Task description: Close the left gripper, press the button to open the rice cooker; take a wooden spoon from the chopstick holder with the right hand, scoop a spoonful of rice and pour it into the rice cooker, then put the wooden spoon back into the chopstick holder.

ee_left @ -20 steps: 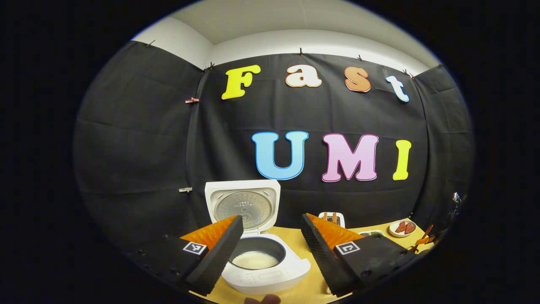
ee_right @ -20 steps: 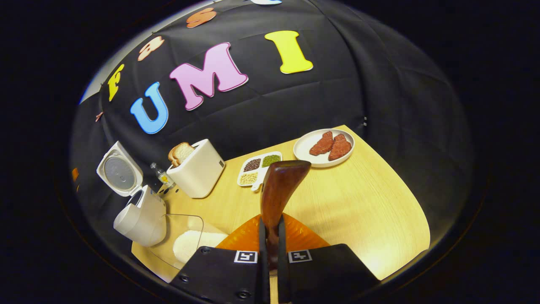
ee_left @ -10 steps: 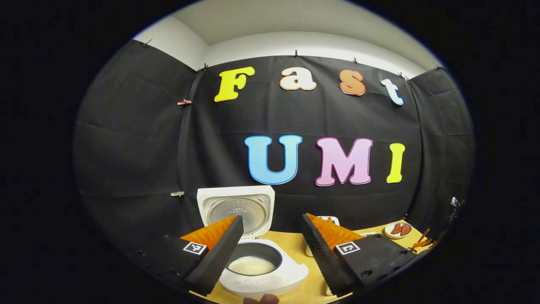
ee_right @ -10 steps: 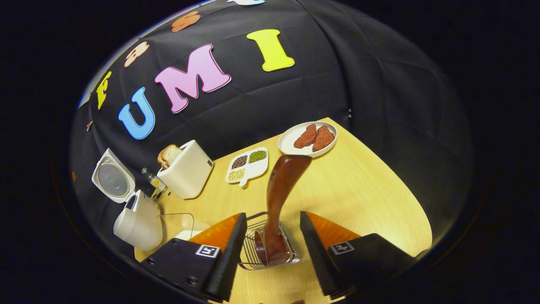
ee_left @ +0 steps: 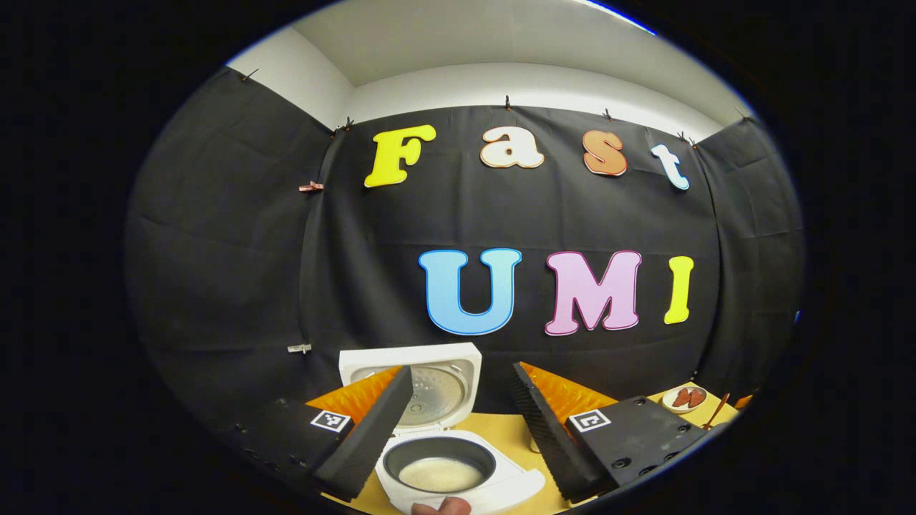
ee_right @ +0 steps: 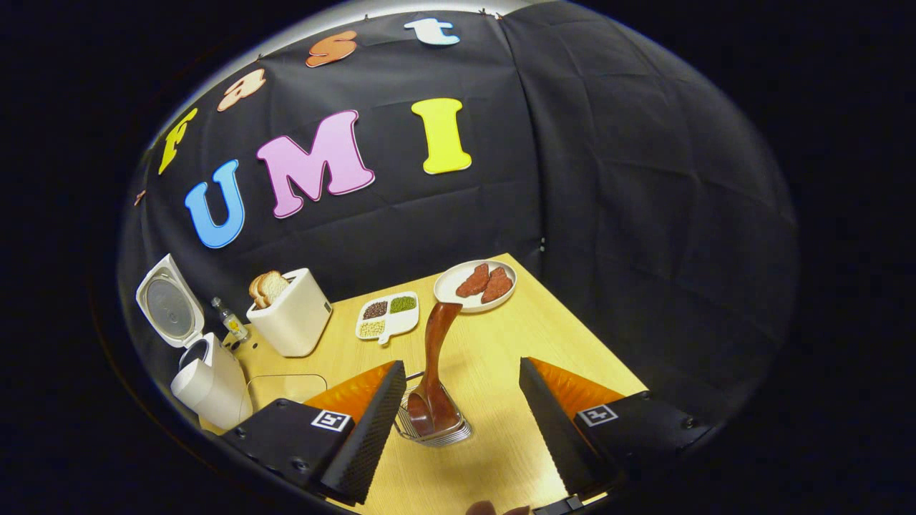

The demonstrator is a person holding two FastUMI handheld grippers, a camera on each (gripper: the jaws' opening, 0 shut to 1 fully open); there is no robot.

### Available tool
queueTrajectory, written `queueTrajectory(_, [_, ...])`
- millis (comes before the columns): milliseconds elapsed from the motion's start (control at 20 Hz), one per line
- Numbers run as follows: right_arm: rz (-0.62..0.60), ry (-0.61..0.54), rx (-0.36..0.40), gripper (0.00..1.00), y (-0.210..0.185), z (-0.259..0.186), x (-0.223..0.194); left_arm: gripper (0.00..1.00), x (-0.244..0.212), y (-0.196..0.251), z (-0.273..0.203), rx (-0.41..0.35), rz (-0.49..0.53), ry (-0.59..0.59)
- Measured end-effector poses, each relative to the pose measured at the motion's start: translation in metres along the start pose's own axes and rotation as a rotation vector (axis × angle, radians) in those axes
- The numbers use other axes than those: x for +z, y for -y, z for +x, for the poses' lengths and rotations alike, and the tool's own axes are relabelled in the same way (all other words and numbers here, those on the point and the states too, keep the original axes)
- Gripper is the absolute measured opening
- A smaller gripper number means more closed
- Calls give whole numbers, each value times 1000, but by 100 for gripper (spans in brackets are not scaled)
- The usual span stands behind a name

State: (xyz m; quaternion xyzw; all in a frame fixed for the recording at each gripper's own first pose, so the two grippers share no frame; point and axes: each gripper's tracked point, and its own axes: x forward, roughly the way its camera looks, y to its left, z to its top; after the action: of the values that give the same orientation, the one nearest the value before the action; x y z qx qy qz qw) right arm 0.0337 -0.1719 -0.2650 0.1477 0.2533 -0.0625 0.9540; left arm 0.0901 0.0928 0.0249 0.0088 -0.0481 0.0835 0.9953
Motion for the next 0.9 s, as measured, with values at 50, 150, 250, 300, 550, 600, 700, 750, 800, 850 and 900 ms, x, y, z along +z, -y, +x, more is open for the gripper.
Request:
queueTrajectory(50, [0,13,10,98,-8,-10,7,95,3,-6,8,6,3,9])
queueTrajectory(150, [-2,44,29,99,-24,-32,22,95,10,-14,25,5,4,26])
queueTrajectory(250, [-24,90,39,98,-39,-49,40,96,19,-23,47,1,18,48])
queueTrajectory(300, [-38,112,43,98,-47,-57,47,95,22,-27,57,0,22,53])
queueTrajectory(550, [-107,204,63,98,-92,-89,78,95,7,-53,114,39,-37,12])
queueTrajectory(600, [-121,212,66,98,-99,-94,80,95,2,-58,126,47,-52,-2])
queueTrajectory(700, [-138,222,66,98,-109,-102,81,95,-7,-69,147,63,-60,-20])
queueTrajectory(750, [-138,222,64,98,-112,-105,80,95,-12,-72,158,66,-53,-29])
queueTrajectory(800, [-135,221,58,98,-113,-107,78,94,-15,-75,168,68,-46,-35])
queueTrajectory(850, [-129,219,49,98,-115,-110,76,95,-18,-78,178,70,-40,-38])
queueTrajectory(900, [-124,213,43,98,-116,-111,73,94,-20,-81,188,69,-34,-42])
